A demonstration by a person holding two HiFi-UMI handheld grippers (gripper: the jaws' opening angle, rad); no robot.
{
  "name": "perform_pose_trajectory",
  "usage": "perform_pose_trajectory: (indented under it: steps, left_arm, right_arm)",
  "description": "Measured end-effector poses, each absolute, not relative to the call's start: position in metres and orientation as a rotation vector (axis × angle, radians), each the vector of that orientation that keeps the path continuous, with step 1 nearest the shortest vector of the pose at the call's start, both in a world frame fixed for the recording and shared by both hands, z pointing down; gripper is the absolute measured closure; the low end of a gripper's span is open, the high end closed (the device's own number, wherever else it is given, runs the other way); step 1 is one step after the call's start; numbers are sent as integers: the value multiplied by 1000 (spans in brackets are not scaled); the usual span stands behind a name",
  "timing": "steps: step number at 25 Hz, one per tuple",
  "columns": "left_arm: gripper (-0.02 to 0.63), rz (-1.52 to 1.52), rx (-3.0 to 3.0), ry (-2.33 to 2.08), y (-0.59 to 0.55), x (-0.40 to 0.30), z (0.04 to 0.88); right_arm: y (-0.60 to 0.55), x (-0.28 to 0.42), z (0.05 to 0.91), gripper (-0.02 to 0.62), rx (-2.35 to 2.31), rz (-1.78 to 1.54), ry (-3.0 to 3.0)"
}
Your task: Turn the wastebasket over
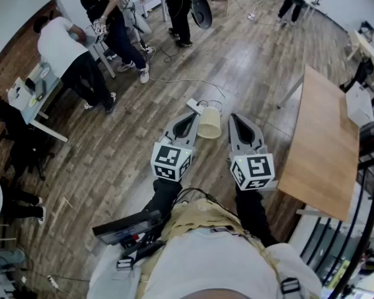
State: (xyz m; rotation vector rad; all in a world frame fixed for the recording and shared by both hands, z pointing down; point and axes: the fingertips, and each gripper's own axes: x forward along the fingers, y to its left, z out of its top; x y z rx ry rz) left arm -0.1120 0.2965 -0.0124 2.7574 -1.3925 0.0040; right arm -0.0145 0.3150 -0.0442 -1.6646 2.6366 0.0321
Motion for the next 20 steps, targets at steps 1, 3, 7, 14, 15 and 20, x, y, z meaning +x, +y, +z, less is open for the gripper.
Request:
perform_pose_trajectory:
  steps: [1,3,7,14,15,20]
  left_arm:
    - [604,4,2757,-1395,295,-110,-12]
    - [604,6,2755,-1398,294,-108,-12]
    - [604,25,2754,-1385,295,-106,-11]
    - [604,53,2750,-1360,304,-99,-5]
    - [604,56,2749,-1359,305,-97,-4]
    - [604,65,2750,-1353,309,-90,-3]
  right_arm:
    - [314,-13,-45,575,-1666,35,2635]
    - [313,-11,-46,575,-1666,39,2634]
    - [315,-16,-47,575,-1658,39,2642]
    - [323,-19,-42,575,-1645,23,2662]
    - [324,-17,-42,575,-1645,22,2663]
    - [329,-11,-41,575,-1649,16,2659]
